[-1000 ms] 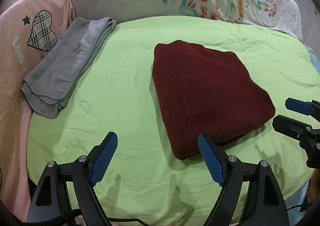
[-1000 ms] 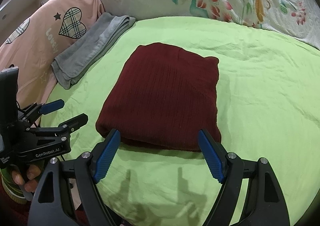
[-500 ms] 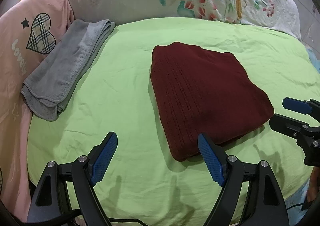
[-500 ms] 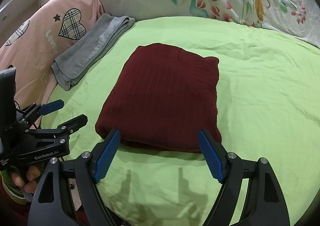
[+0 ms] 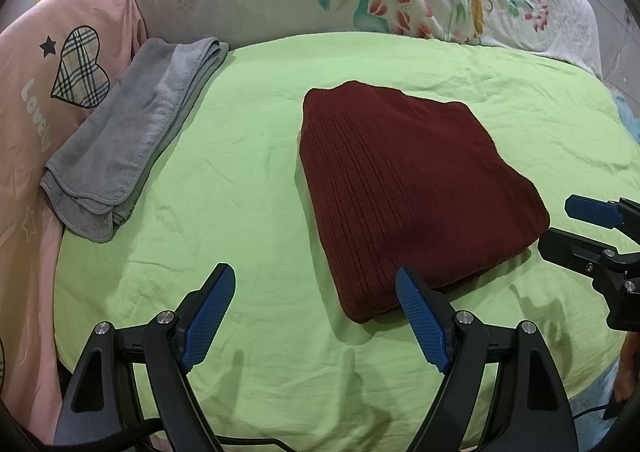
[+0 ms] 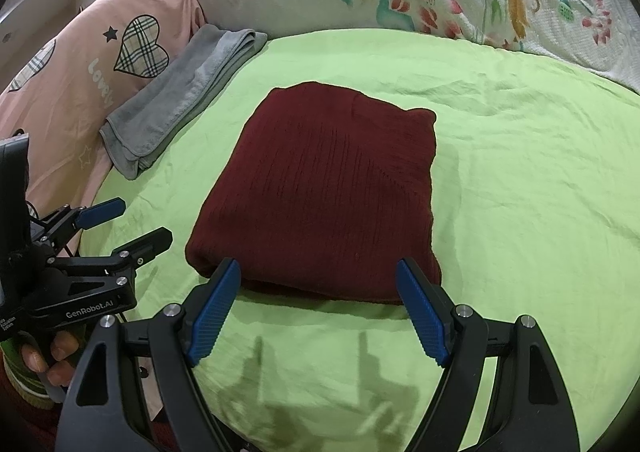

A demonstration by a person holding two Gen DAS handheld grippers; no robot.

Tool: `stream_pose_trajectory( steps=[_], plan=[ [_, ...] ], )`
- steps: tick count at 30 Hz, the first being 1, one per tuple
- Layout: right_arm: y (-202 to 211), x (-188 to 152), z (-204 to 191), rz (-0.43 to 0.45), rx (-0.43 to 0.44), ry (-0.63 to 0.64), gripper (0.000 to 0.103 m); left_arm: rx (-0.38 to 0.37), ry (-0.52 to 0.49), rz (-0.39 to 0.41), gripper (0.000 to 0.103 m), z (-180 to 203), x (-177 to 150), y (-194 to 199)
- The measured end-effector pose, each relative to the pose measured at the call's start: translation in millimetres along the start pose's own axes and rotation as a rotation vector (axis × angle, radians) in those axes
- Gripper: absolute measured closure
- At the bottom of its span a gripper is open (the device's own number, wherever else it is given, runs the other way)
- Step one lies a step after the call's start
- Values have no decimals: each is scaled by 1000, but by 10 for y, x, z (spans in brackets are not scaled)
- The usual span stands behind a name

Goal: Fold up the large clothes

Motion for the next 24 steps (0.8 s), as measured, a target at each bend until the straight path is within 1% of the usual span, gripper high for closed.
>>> stream_pose_trajectory(
  steps=[24],
  plan=[
    [-2,-4,1,2,1,0,23,-9,-3,-4,20,31,-14,-33]
  ],
)
Point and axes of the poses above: each gripper's, at about its wrist camera, not at the fingertips, and y roughly against the way its jaws point, z to its right, x to its top, the point moved 1 cm from there along -y, roughly the way its jaws point, and after that the axes turned 4 degrees about x, right-handed, at the moved point
